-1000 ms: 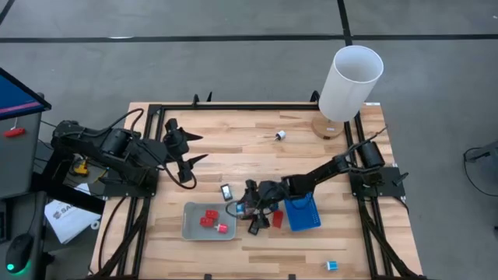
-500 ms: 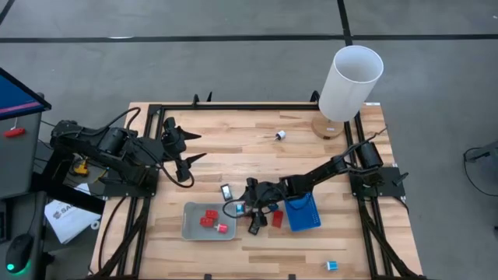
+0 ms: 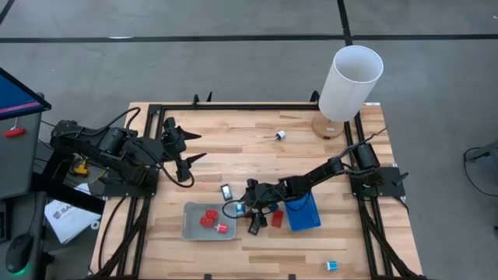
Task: Pick & Place Office items
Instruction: Put the top blue charger adapter into the gray bin
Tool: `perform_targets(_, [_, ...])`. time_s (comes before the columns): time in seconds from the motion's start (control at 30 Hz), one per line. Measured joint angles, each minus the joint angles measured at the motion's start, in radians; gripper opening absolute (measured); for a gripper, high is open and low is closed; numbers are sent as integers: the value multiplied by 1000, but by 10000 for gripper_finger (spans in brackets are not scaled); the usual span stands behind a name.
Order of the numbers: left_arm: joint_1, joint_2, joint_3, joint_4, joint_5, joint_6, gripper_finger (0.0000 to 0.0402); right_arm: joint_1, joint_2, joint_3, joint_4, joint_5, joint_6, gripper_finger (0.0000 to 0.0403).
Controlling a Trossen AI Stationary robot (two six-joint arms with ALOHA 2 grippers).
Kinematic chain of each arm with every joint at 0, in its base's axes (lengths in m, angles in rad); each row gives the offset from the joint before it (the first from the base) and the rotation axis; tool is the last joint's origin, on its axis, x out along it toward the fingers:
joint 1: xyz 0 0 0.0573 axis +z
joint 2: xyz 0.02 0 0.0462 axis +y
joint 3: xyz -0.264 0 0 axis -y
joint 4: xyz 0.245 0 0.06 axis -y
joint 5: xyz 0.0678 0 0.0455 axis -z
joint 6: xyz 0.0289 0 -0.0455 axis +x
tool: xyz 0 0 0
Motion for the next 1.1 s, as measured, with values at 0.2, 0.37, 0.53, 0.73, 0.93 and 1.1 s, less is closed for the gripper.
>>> perform_targets(0.2, [0,0,0,17,0,0,260,0,0,0,-2,0,0,276])
perform_targets(0.37, [0,0,0,17,0,0,260,0,0,0,0,0,0,276])
perform_targets(0.53, [0,0,0,17,0,0,260,-3,0,0,2,10,0,276])
perform_targets(0.73, [0,1,0,39,0,0,260,-9,0,0,2,25,0,274])
perform_targets(0.93, [0,1,0,43,0,0,260,-15,0,0,1,25,0,268])
perform_targets(1.1, [0,1,-1,48,0,0,260,-12,45,3,15,-20,25,262])
